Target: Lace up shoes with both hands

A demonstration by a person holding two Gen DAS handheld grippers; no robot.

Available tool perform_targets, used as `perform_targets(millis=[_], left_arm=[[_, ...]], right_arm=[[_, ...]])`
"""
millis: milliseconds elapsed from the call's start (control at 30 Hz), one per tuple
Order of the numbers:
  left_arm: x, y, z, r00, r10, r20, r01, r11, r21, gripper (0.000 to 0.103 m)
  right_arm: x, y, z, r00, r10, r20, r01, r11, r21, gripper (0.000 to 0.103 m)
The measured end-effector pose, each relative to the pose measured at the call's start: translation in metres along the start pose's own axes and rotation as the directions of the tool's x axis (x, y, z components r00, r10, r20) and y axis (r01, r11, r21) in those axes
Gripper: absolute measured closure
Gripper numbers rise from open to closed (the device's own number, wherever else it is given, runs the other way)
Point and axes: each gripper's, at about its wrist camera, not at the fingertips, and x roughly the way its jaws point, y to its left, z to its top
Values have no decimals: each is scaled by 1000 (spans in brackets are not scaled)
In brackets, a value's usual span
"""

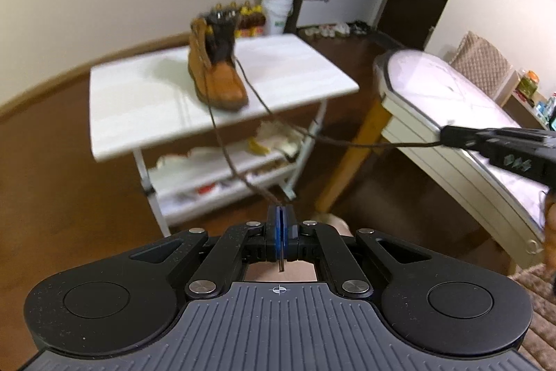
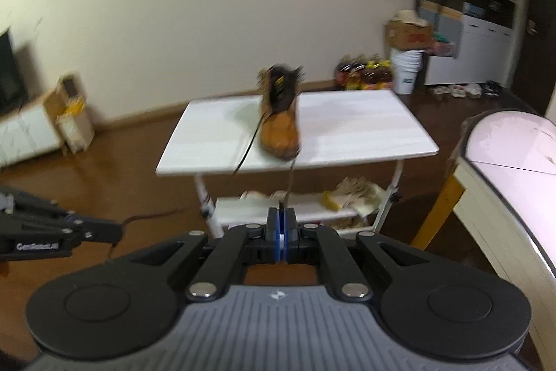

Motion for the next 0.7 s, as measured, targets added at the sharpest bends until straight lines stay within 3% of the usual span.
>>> perform_targets(millis=[133,233,367,433,467,567,600,700], left_arm=[[17,39,46,996,70,63,-73,996,50,102],[36,81,96,980,144,138,-157,984,83,102],[75,136,164,955,196,221,-224,969,108,102],[97,153,188,956,187,225,-221,965,139,102],[121,166,206,963,171,206,-208,962,175,102],[176,190,227,986,124,110,-149,957,248,102],[192,196,232,991,113,74,-128,956,265,102],[264,222,243,994,55,-92,-25,952,305,101]], right_arm=[[6,-31,35,994,-78,77,75,996,42,100],[21,-49,61,983,-143,113,136,989,64,100],[54,-73,107,948,-264,178,253,964,83,100],[74,-68,135,913,-330,239,327,944,54,100],[85,-64,148,893,-359,271,363,931,37,100],[128,-44,179,872,-382,306,405,914,-14,100],[149,-36,190,872,-382,307,410,912,-30,100],[219,-15,207,906,-348,241,373,926,-62,100]])
